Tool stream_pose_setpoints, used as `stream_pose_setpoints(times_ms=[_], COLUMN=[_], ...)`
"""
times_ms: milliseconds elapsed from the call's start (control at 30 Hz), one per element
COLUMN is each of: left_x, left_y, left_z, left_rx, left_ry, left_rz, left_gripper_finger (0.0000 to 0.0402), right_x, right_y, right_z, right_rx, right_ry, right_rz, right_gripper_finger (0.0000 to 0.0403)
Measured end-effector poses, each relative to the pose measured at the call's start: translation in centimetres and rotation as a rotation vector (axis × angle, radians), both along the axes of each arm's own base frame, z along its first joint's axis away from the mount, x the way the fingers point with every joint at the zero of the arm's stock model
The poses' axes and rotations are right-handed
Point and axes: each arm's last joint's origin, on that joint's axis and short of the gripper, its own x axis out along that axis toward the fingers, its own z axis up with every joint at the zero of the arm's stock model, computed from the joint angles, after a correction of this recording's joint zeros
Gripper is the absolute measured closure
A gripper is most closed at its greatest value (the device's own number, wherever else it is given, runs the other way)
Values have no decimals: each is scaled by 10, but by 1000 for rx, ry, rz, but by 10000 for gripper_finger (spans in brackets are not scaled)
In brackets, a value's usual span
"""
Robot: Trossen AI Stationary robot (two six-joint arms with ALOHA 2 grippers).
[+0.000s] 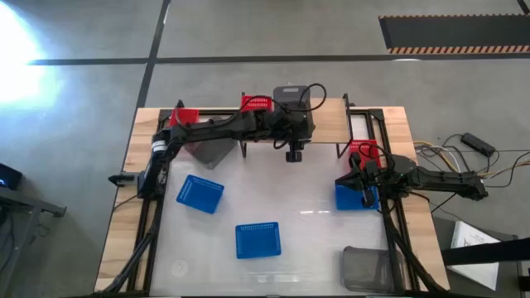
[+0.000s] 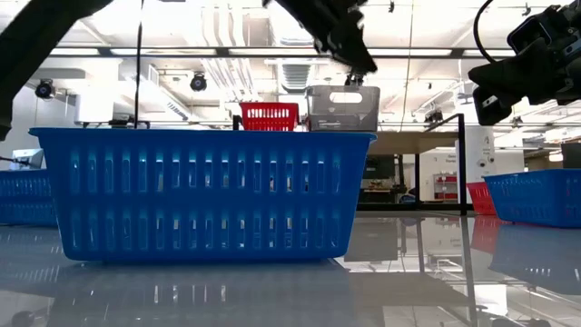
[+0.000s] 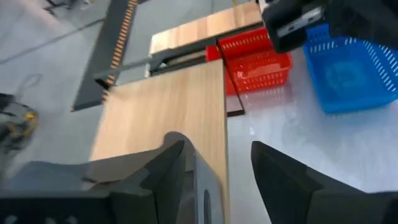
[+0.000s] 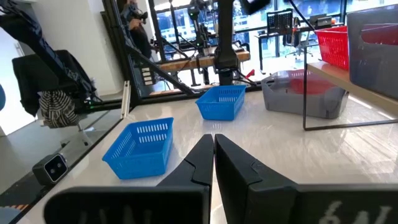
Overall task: Stack baskets on shelf by color
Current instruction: Put the bottom left black bin on the shelf
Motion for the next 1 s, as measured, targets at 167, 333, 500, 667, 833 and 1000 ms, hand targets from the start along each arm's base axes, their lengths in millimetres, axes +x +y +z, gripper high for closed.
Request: stream_pose_setpoints(times_ms=[167, 333, 500, 667, 833, 1000], left_x=[-12, -14, -8, -6, -4, -1], left_y=[-8, 2, 9, 12, 12, 12], left_z=[6, -7, -23, -29, -32, -30], left_rx=[38, 23, 15, 19, 46, 39], left_ry=[63, 150, 200, 214, 225, 189], left_rz=[50, 80, 92, 93, 29, 1], left_gripper_finger=[233, 233, 238, 294, 384, 392], right_x=[0, 0, 0, 0, 0, 0], right_y=[0, 0, 0, 0, 0, 0], right_z=[0, 0, 0, 0, 0, 0], right_rx=[0, 0, 0, 0, 0, 0], right_ry=[0, 0, 0, 0, 0, 0], right_rz=[0, 0, 0, 0, 0, 0], right_gripper_finger=[394, 394, 394, 394, 394, 394])
